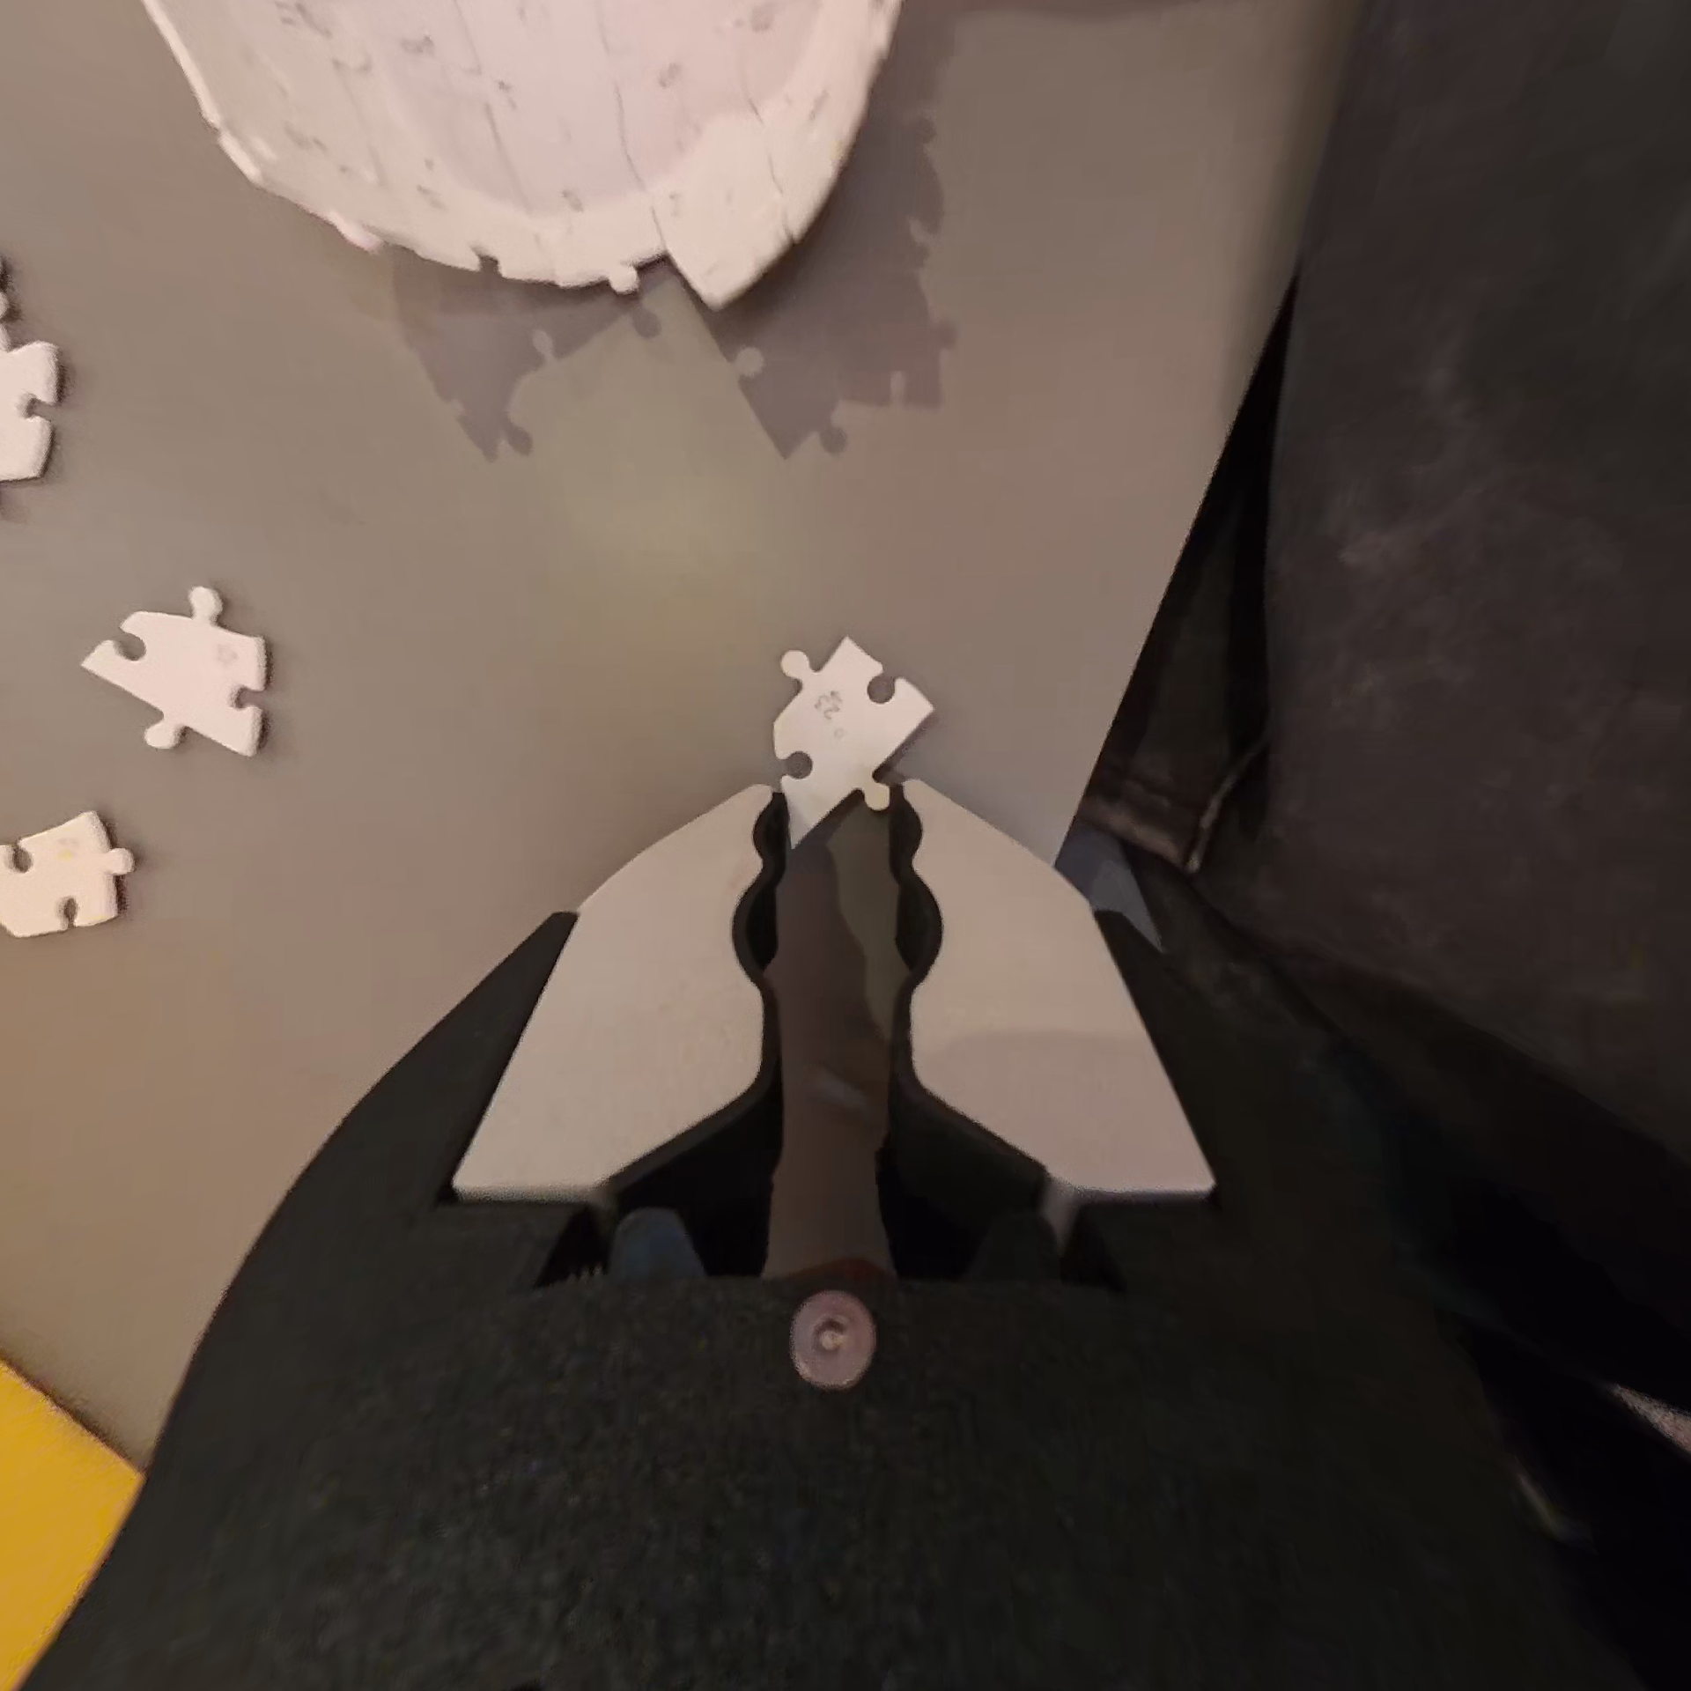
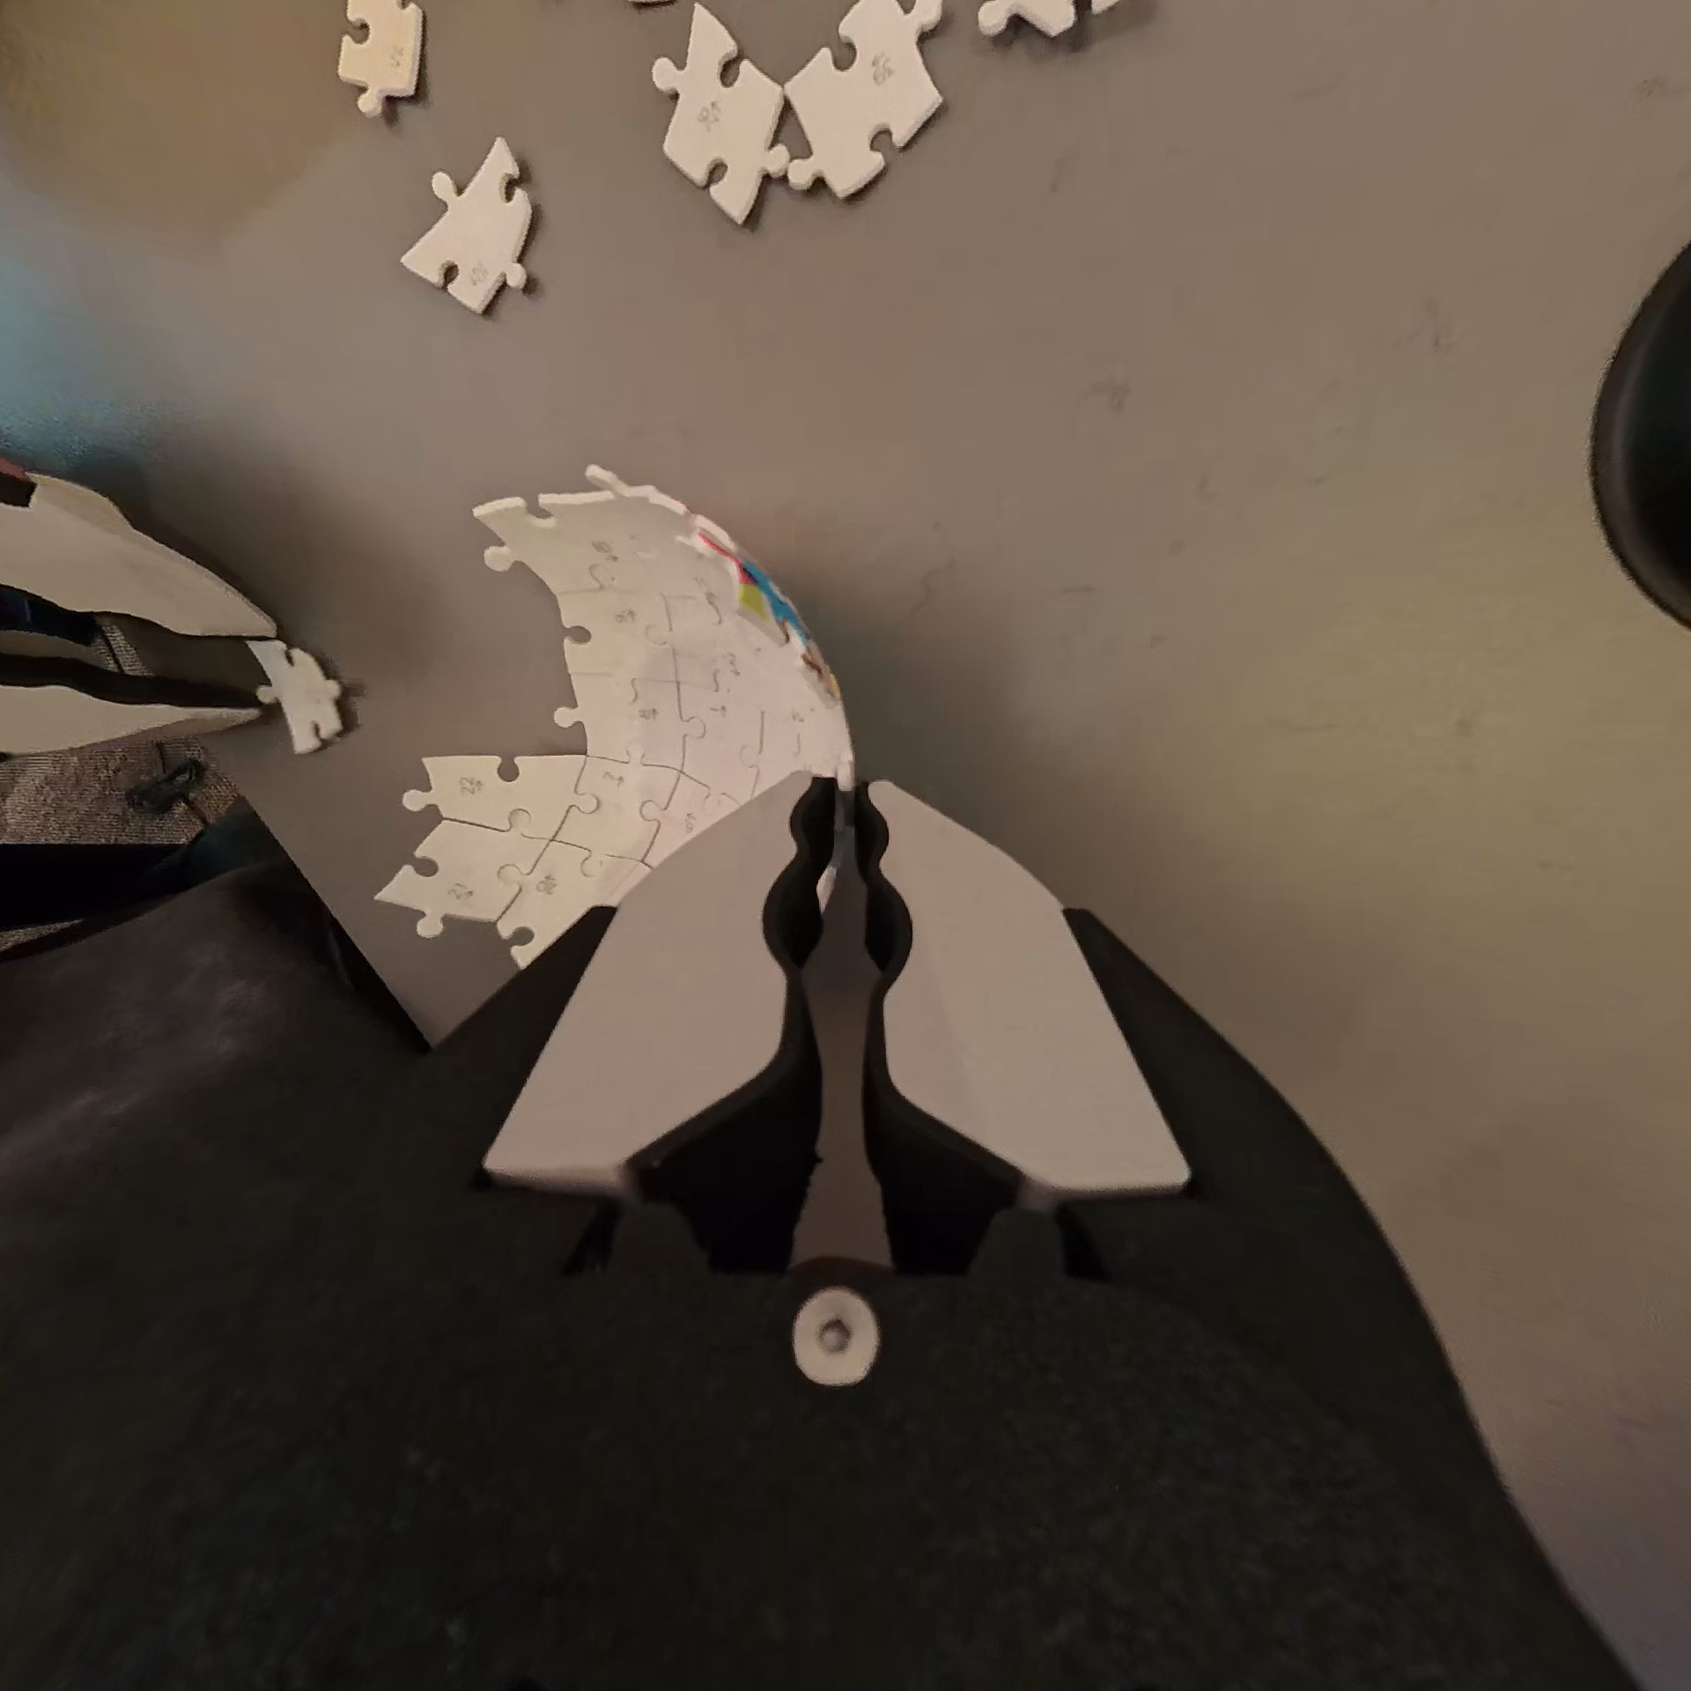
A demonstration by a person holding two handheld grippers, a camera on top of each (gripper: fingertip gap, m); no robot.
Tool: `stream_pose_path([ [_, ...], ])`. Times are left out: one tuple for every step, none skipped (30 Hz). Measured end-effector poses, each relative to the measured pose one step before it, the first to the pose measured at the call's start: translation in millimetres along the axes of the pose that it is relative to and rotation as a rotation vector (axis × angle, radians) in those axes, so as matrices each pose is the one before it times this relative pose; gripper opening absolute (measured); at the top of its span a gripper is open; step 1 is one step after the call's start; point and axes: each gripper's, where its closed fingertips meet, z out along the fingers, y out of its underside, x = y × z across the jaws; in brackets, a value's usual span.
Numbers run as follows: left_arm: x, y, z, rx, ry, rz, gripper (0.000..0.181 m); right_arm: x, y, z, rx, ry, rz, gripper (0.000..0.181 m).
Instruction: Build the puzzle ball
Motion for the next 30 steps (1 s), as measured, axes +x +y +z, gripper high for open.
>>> stream_pose_path([
  [-2.46,-4.89,-0.10,0.0026,-0.0232,-0.0261,0.021,-0.38,-0.02,-0.34,0.0002,0.0015,-0.0014,0.004],
  [-6.12,-5.01,-0.37,-0.0017,-0.0435,-0.0322,0.020,-0.32,0.03,-0.41,-0.0004,0.0031,-0.0027,0.004],
  [-4.05,-6.05,-0.93,-0.0005,-0.0281,-0.0332,0.020,-0.40,-0.10,-0.62,0.0010,0.0038,-0.0028,0.004],
  [-2.48,-8.48,-1.43,0.0106,-0.0207,-0.0341,0.020,-0.24,-0.36,-0.64,0.0014,0.0050,-0.0018,0.004],
  [-5.14,-10.10,-1.96,0.0120,-0.0404,-0.0423,0.020,0.03,-0.11,-0.52,0.0002,0.0062,0.0008,0.004],
  [-2.50,-10.86,-2.15,0.0108,-0.0251,-0.0470,0.015,0.15,-0.18,-0.36,-0.0003,0.0065,0.0037,0.004],
  [3.22,-11.47,-1.81,0.0149,0.0109,-0.0439,0.010,0.47,-0.18,-0.43,0.0008,0.0095,0.0030,0.004],
  [4.62,-12.17,-0.92,0.0159,0.0150,-0.0474,0.005,1.40,-0.36,-0.58,0.0019,0.0159,0.0022,0.004],
  [5.70,-12.04,0.73,0.0148,0.0181,-0.0477,0.000,1.55,-0.22,-0.48,-0.0004,0.0188,-0.0001,0.004],
  [6.39,-9.45,2.49,0.0105,0.0205,-0.0377,0.000,0.02,-0.47,-0.55,0.0014,0.0089,-0.0043,0.004],
  [0.00,-4.03,4.22,-0.0083,-0.0156,-0.0258,0.000,-0.98,-0.73,-0.34,0.0033,0.0000,-0.0042,0.004],
  [-8.37,1.87,4.55,-0.0246,-0.0567,-0.0153,0.000,-0.96,-0.38,-0.13,0.0014,-0.0011,-0.0035,0.004],
  [-8.43,5.96,4.55,-0.0311,-0.0439,-0.0021,0.000,-0.13,0.08,0.29,-0.0012,0.0011,-0.0034,0.004],
  [-3.75,7.63,3.53,-0.0286,-0.0042,0.0121,0.000,0.04,0.19,0.44,-0.0010,-0.0014,-0.0021,0.004],
  [-2.23,7.73,1.67,-0.0205,0.0064,0.0237,0.002,0.22,0.30,0.13,-0.0003,-0.0036,0.0012,0.004],
  [-2.08,7.84,0.22,-0.0177,0.0031,0.0354,0.008,0.52,0.14,0.19,0.0015,-0.0031,0.0003,0.004],
  [0.68,7.95,0.09,-0.0198,0.0161,0.0494,0.019,0.84,0.38,0.04,-0.0001,-0.0015,0.0000,0.004],
  [0.94,6.36,0.88,-0.0097,0.0116,0.0583,0.028,1.47,0.61,0.10,-0.0015,0.0022,0.0003,0.004],
  [-0.70,3.45,2.28,0.0127,-0.0043,0.0555,0.033,1.55,0.54,-0.21,0.0006,0.0018,0.0010,0.004],
  [0.83,1.86,3.21,0.0165,0.0048,0.0424,0.036,1.26,0.25,-0.38,0.0012,-0.0011,0.0048,0.004],
  [3.61,0.41,3.72,0.0081,0.0224,0.0284,0.038,1.36,0.62,-0.40,-0.0007,0.0005,0.0029,0.004],
  [4.25,-2.09,3.94,0.0092,0.0253,0.0164,0.043,1.74,0.66,-0.67,-0.0015,0.0049,-0.0003,0.004],
  [4.15,-3.46,3.78,0.0080,0.0220,0.0085,0.048,1.77,0.52,-0.93,-0.0001,0.0055,0.0013,0.004],
  [4.57,-3.88,3.77,0.0034,0.0229,0.0021,0.050,1.60,0.46,-1.24,0.0011,0.0045,0.0041,0.004],
  [3.19,-3.08,4.15,-0.0051,0.0142,-0.0063,0.050,1.77,0.22,-1.46,0.0023,0.0058,0.0043,0.004],
  [2.37,-2.47,4.27,-0.0087,0.0079,-0.0107,0.050,1.81,0.36,-1.28,0.0020,0.0066,0.0041,0.004],
  [3.11,-3.50,3.61,0.0028,0.0083,-0.0079,0.051,1.45,0.15,-1.05,0.0017,0.0044,0.0034,0.004],
  [0.86,-3.72,2.24,0.0090,-0.0069,-0.0047,0.040,1.07,0.36,-0.55,0.0004,0.0028,0.0023,0.004],
  [-1.01,-2.38,1.28,0.0040,-0.0146,-0.0116,0.028,1.09,0.58,-0.21,-0.0017,0.0033,0.0011,0.004],
  [-0.55,-1.34,0.71,-0.0006,-0.0081,-0.0127,0.027,0.75,0.40,-0.17,-0.0014,0.0024,0.0002,0.004],
])
